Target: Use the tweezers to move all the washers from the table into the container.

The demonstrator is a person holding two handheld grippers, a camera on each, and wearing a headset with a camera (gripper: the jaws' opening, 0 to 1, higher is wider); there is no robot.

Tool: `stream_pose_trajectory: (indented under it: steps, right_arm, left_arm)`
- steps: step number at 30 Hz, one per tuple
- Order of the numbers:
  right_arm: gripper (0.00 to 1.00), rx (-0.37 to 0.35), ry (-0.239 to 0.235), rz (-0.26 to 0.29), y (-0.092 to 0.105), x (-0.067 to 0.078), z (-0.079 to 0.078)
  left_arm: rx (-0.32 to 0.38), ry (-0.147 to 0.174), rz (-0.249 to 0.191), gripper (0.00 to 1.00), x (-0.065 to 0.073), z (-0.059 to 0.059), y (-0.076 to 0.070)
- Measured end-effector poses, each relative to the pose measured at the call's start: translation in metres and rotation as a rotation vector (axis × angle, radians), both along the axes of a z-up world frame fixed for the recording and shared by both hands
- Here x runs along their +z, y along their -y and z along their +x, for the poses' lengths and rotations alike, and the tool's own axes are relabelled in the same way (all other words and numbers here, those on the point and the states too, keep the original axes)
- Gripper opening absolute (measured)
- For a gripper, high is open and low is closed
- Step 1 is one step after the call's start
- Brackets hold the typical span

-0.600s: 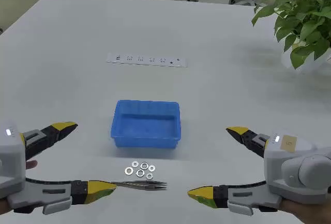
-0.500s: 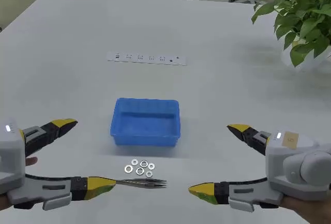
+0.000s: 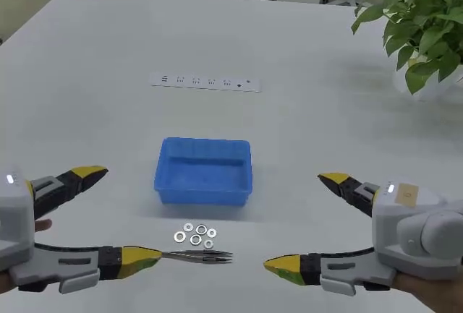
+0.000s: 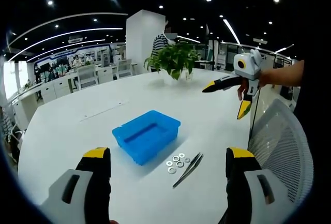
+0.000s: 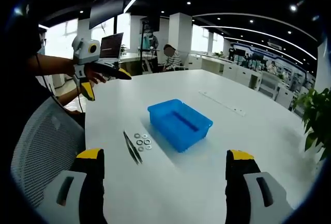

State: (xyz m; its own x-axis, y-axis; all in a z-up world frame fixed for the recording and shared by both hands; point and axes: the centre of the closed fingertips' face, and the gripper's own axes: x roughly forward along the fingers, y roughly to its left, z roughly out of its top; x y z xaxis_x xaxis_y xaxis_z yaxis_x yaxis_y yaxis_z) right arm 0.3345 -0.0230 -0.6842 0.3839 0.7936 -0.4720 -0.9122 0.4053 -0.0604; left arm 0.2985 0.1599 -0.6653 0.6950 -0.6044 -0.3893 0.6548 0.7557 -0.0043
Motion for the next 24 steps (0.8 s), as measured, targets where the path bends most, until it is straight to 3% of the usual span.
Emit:
stream_pose_trajectory:
  steps: [24]
  right_arm:
    - [0.98, 0.006, 0.002, -0.002, 0.0020, 0.0006, 0.0017]
  left_arm:
    - [0.001, 0.004, 0.004, 0.97, 0.0019, 0.0018, -0.0011]
